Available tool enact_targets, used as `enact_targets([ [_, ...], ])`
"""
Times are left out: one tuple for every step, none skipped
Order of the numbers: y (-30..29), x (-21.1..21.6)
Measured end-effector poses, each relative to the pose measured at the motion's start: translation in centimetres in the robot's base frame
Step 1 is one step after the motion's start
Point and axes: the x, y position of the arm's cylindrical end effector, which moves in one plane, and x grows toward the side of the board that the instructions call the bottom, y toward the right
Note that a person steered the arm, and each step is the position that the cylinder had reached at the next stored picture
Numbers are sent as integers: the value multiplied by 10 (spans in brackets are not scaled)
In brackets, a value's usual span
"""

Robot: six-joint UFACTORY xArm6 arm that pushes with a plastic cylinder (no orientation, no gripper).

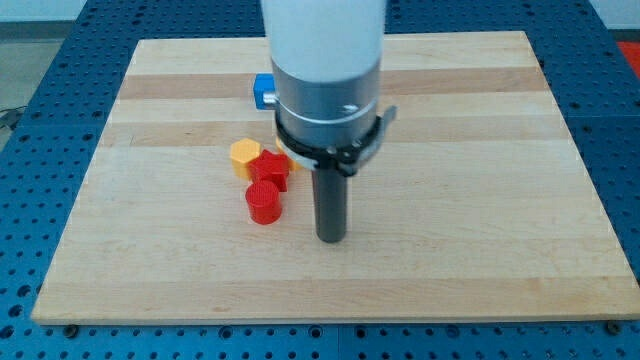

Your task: Move red circle into red star

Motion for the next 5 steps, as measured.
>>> enact_targets([
  [-28, 9],
  [-85, -10],
  [-113, -56],
  [-113, -67],
  [-113, -69],
])
